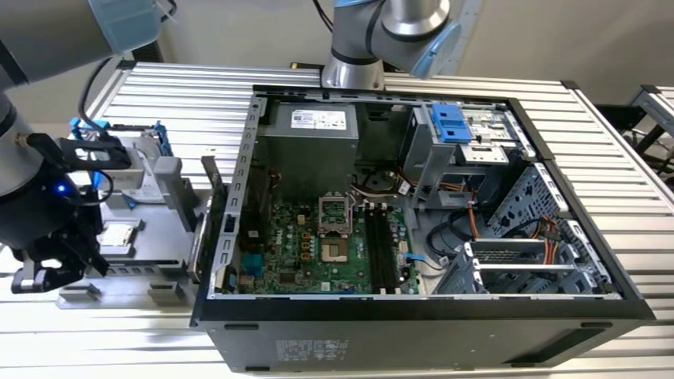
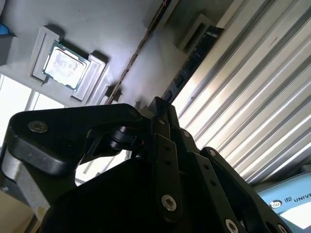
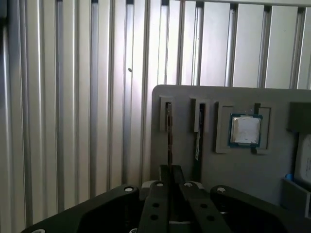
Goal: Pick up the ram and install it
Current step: 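Pick up the ram and move it above insertion slot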
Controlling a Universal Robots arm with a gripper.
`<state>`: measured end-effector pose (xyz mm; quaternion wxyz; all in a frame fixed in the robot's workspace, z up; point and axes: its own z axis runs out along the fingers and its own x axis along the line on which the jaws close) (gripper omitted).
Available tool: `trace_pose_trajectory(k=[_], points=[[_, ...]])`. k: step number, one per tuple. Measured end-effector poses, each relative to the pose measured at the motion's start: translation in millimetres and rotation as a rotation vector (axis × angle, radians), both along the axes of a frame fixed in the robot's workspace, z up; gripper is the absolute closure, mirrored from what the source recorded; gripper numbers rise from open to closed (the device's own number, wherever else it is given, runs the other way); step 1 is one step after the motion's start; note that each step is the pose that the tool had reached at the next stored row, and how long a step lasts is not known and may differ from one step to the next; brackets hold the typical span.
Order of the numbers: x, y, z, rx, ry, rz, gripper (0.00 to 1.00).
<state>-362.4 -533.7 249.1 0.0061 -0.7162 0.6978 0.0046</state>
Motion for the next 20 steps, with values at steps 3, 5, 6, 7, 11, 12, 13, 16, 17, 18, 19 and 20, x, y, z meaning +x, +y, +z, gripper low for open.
trace_pose_trajectory(k=[3, 5, 6, 7, 11, 12, 13, 16, 17, 18, 19, 20], points=[[0.0, 0.0, 4.6, -0.0001, 0.0001, 0.0, 1.0], [0.0, 0.0, 7.9, 0.0, 0.0, 0.0, 1.0], [0.0, 0.0, 9.5, 0.0, 0.0, 0.0, 1.0], [0.0, 0.0, 11.2, 0.0, 0.0, 0.0, 1.0], [0.0, 0.0, 17.9, 0.0, 0.0, 0.0, 1.0], [0.0, 0.0, 19.5, -0.0001, 0.0001, 0.0, 1.0], [-0.1, 0.0, 21.3, 0.0, 0.0, 0.0, 1.0], [-0.1, 0.0, 26.9, -0.0001, 0.0001, 0.0, 1.0], [-0.1, 0.0, 28.8, 0.0, 0.0, 0.0, 1.0], [-0.1, 0.0, 30.7, 0.0, 0.0, 0.0, 1.0], [-0.1, 0.0, 32.5, -0.0001, 0.0001, 0.0, 1.0], [-0.1, 0.0, 33.9, 0.0, 0.0, 0.0, 1.0]])
